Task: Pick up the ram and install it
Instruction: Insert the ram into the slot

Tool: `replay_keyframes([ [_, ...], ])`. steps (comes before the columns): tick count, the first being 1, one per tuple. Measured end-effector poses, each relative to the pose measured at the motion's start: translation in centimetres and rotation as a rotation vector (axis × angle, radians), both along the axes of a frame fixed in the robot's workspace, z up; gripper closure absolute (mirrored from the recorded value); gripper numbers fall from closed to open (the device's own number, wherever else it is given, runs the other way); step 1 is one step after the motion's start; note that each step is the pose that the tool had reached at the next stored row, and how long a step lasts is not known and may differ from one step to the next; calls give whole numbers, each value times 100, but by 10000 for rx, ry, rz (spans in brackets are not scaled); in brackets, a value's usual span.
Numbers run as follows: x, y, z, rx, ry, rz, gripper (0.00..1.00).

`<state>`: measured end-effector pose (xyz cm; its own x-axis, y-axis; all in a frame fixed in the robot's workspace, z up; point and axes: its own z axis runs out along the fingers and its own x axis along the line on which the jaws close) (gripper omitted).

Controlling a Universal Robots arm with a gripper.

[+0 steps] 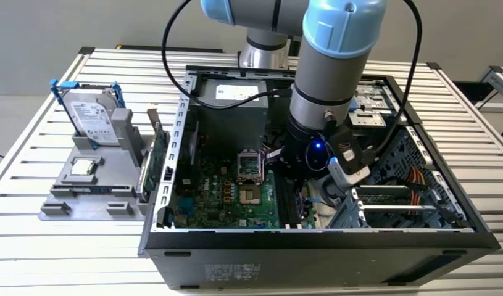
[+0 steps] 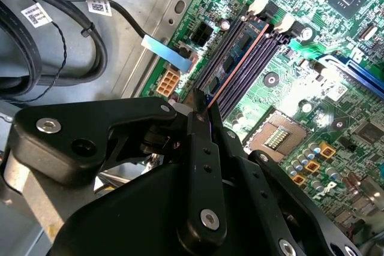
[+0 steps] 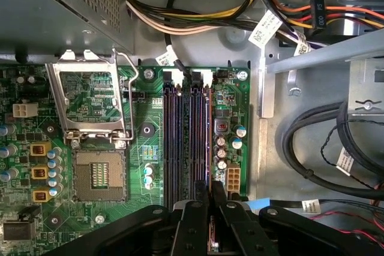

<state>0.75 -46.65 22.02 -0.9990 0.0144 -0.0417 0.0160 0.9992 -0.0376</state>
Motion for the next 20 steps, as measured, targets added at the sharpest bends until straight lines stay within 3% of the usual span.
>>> replay_keyframes([
  [20,2,11,-22,2,0,-266,100],
])
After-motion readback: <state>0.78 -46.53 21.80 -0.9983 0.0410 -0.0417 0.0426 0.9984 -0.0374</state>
